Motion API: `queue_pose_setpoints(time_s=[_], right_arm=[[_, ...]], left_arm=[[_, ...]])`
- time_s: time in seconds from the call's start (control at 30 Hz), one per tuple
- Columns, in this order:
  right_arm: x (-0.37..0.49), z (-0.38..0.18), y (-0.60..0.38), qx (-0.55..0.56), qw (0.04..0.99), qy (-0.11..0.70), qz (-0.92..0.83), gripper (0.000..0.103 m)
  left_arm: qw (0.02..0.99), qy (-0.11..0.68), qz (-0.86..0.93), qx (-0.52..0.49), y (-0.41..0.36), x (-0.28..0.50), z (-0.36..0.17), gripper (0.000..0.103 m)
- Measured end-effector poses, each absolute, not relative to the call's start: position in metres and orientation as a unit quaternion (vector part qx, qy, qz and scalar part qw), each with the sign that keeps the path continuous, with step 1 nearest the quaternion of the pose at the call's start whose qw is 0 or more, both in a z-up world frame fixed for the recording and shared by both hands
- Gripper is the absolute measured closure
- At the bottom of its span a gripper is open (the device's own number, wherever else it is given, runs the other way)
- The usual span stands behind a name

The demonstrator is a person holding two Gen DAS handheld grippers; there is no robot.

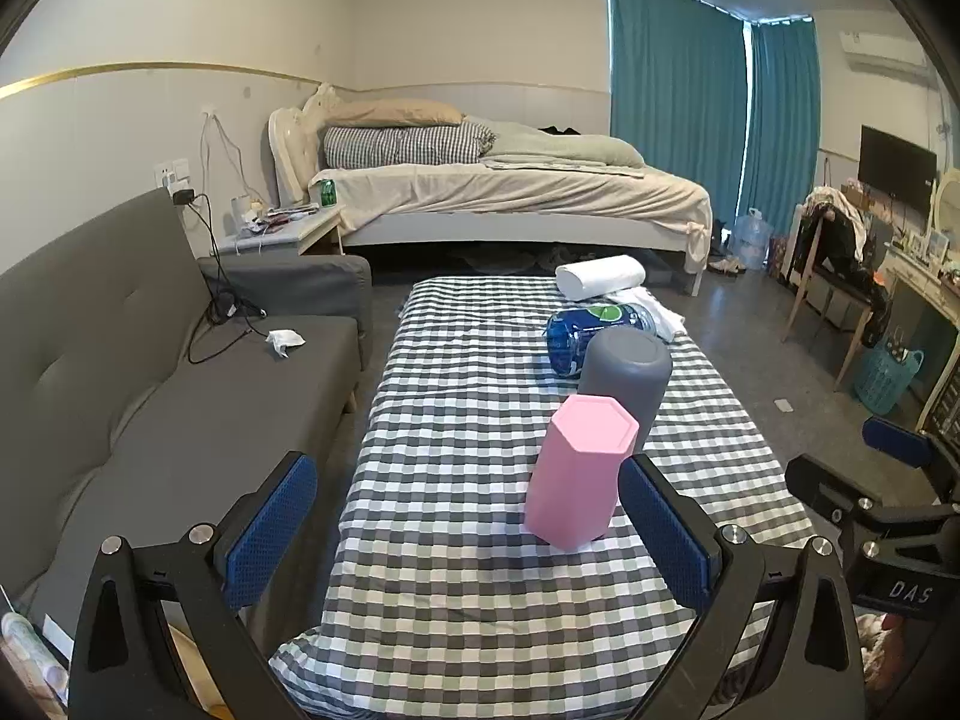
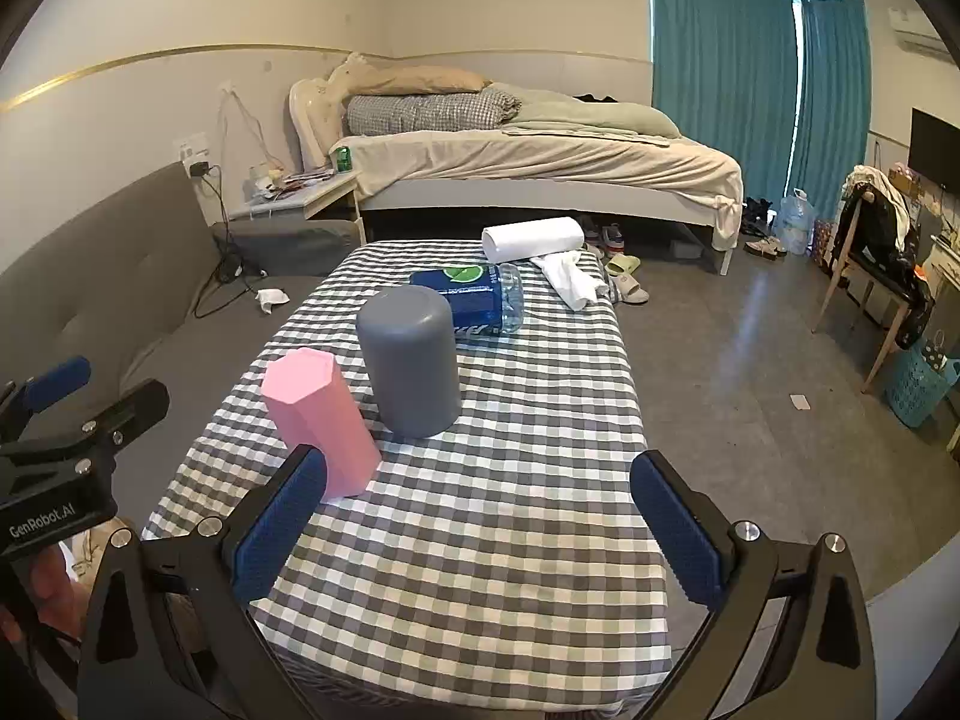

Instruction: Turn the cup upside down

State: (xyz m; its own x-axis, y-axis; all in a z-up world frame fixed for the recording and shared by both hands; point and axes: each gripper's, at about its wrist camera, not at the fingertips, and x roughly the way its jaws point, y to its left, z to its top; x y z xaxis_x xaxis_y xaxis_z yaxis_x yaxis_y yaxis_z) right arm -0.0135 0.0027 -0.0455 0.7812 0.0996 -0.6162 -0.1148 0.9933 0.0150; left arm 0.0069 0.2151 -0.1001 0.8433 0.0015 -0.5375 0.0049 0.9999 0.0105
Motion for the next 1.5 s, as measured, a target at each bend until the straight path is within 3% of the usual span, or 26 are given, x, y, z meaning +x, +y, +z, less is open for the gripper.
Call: queue_pose_setpoints(time_s=[1.5], right_arm=[[-0.021,-0.036,0.002,-0.01,0.951,0.307,0.04,0.001]], left_arm=[[0.958,0.288,-0.007,0.0,0.216,0.002,-0.103,0.0]])
